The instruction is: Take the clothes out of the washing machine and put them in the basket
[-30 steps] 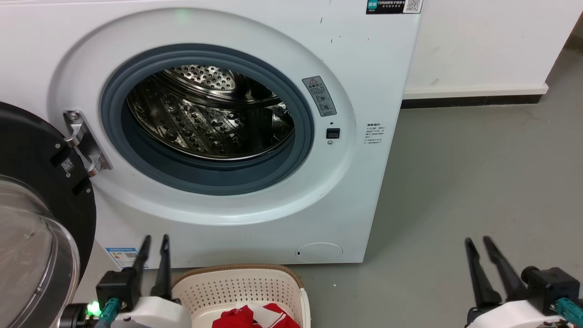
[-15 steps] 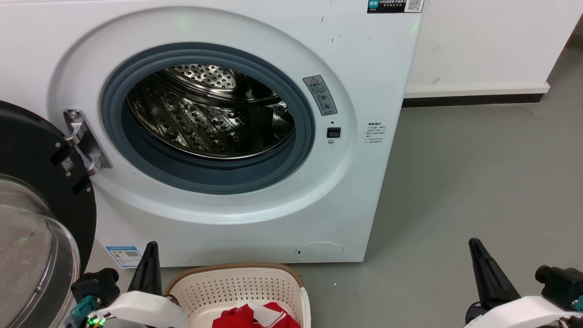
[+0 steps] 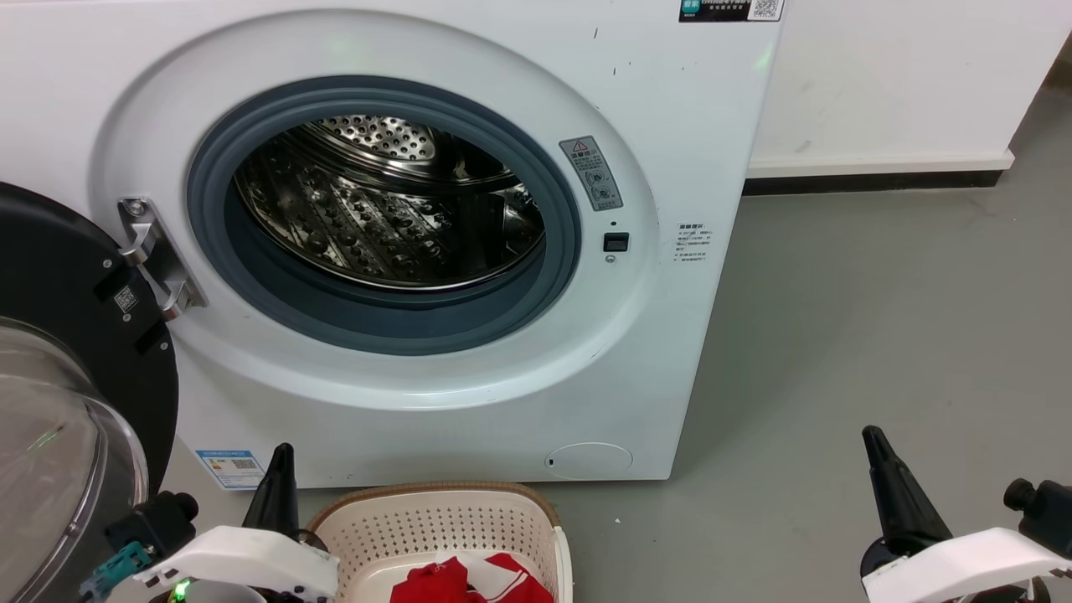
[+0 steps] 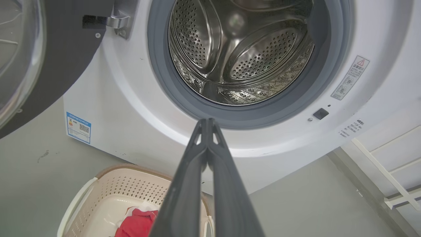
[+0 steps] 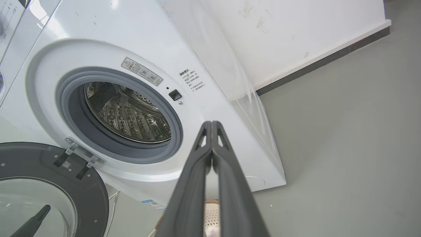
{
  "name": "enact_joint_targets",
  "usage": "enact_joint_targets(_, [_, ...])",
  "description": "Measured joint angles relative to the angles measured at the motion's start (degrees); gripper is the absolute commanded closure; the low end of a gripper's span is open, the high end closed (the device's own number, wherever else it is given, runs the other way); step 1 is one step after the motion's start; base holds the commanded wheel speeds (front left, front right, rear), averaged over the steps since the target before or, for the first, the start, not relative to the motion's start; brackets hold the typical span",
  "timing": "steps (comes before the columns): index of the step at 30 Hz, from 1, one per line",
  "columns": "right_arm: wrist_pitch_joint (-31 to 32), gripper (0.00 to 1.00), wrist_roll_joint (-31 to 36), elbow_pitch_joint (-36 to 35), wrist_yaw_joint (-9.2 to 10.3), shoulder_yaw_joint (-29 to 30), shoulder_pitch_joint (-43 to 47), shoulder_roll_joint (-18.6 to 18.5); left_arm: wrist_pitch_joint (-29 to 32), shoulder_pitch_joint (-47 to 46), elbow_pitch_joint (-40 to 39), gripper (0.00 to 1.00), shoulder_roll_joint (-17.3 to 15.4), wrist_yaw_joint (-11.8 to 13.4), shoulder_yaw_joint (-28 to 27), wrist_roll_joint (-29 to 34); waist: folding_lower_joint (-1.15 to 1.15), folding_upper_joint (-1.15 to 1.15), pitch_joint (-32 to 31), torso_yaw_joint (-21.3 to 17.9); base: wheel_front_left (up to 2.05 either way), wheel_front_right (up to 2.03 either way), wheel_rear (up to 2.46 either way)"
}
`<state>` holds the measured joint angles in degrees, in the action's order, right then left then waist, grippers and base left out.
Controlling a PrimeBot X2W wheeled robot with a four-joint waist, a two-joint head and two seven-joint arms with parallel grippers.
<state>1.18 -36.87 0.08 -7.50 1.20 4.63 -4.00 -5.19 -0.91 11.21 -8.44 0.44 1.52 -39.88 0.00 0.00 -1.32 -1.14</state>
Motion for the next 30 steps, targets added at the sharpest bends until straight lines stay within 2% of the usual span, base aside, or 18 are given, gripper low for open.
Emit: enact_joint_targets(30, [0.96,1.0,-23.57,5.6,0.0,0.64,-3.93,-0.52,4.66,-1.93,1.18,1.0,2.11,-3.08,-3.35,-21.21,0.0,0.0,0.47,0.35,0.0,0.0,0.0])
